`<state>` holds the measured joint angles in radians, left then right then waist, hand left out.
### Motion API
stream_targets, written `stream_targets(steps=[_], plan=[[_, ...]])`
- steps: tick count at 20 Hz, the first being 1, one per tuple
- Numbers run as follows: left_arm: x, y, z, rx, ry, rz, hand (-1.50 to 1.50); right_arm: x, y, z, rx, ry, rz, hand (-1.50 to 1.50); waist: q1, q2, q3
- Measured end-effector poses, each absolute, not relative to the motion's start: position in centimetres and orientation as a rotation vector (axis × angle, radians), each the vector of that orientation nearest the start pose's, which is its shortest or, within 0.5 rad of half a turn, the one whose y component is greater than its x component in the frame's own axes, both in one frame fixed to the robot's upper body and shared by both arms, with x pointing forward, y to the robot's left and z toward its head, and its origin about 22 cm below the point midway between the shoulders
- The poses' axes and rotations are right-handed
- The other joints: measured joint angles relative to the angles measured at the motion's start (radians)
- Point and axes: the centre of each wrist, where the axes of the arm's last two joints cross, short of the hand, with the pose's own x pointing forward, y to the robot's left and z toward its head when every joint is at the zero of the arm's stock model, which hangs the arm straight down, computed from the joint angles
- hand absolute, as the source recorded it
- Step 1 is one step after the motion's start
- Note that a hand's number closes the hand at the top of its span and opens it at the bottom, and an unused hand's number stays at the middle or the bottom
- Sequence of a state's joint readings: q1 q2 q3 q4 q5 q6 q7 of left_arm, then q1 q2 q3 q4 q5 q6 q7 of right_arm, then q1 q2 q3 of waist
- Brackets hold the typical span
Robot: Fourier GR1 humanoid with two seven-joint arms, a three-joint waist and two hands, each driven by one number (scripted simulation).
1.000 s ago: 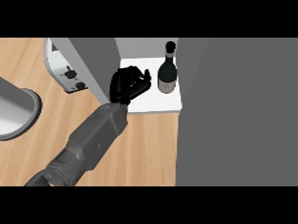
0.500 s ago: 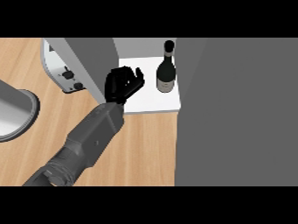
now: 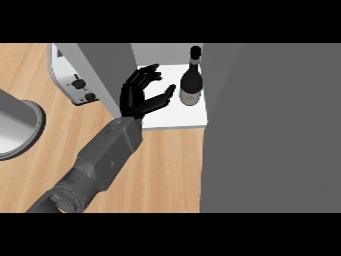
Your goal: Pick up the wine, place it into the cabinet and close the cabinet
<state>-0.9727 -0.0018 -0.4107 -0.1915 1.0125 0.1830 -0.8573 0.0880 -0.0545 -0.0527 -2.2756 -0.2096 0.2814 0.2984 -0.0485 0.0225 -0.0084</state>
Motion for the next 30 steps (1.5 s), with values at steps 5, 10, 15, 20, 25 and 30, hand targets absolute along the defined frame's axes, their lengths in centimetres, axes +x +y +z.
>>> stream_targets(steps=[5, 10, 15, 20, 25, 30], plan=[[39.0, 10.5, -2.9, -0.202, -1.825, 0.268, -1.5, 17.7, -25.1, 14.0, 0.198, -1.899, 0.228, -1.5, 0.015, -0.004, -0.001], [38.3, 9.7, -2.7, -0.22, -1.829, 0.244, -1.5, 17.7, -25.1, 14.4, 0.191, -1.893, 0.23, -1.5, 0.036, -0.012, 0.0], [36.6, 9.0, -2.5, -0.261, -1.836, 0.199, -1.5, 17.5, -24.7, 14.7, 0.179, -1.889, 0.216, -1.5, 0.062, -0.025, 0.004], [34.4, 10.0, -1.1, -0.338, -1.831, 0.135, -1.5, 17.5, -24.1, 14.8, 0.175, -1.891, 0.223, -1.5, 0.071, -0.031, 0.007], [30.5, 11.6, 0.6, -0.386, -1.836, 0.093, -1.5, 16.5, -24.2, 15.9, 0.18, -1.894, 0.222, -1.5, 0.072, -0.033, 0.009], [26.0, 12.9, 2.8, -0.407, -1.849, 0.08, -1.5, 17.2, -23.6, 16.3, 0.183, -1.896, 0.23, -1.5, 0.068, -0.03, 0.009]])
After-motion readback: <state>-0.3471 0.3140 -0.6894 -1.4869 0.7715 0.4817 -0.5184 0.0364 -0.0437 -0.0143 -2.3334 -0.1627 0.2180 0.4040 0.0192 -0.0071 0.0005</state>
